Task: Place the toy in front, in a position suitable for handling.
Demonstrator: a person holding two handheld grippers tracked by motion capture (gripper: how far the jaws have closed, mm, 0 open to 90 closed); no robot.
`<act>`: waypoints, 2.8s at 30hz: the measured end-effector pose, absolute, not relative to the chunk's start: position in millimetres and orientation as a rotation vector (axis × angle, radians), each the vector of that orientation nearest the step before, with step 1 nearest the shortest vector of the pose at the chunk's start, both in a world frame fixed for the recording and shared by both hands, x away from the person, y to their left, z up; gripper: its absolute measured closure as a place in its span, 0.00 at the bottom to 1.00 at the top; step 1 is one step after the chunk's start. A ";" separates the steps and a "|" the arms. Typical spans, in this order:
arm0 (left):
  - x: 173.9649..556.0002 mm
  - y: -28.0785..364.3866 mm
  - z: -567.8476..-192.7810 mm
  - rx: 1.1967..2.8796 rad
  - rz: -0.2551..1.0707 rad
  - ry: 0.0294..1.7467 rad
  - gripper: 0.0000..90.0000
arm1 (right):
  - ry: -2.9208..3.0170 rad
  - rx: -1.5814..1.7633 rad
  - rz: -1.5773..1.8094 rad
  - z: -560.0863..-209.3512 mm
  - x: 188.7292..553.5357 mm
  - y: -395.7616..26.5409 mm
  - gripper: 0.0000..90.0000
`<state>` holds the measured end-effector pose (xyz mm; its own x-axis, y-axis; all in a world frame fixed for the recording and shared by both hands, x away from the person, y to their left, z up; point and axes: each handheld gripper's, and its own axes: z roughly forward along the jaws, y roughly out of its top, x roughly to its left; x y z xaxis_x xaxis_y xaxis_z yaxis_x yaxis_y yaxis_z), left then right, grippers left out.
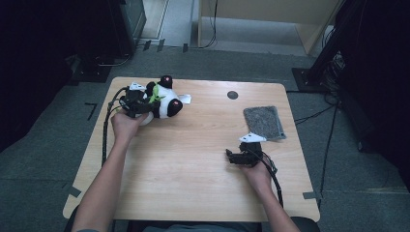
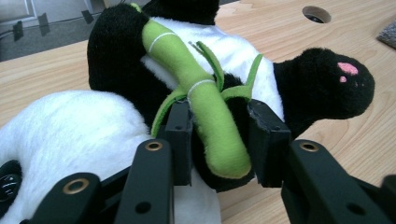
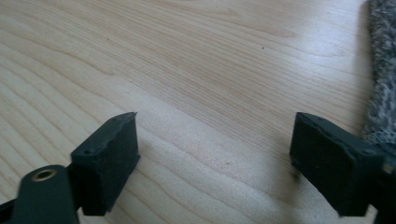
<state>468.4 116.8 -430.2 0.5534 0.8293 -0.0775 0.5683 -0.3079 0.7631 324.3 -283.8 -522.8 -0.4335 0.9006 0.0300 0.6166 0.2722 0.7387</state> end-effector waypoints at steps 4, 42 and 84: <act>464.5 113.5 -426.5 2.006 0.409 1.106 0.74 | 2.154 1.379 0.974 -521.0 324.7 -285.9 0.29; 375.3 51.4 -416.8 2.032 0.270 0.962 0.74 | 2.004 1.447 1.059 -472.8 346.4 -328.7 0.37; 342.3 -15.4 -436.6 2.036 0.253 0.819 0.67 | 1.894 1.623 0.818 -514.3 412.6 -380.2 0.35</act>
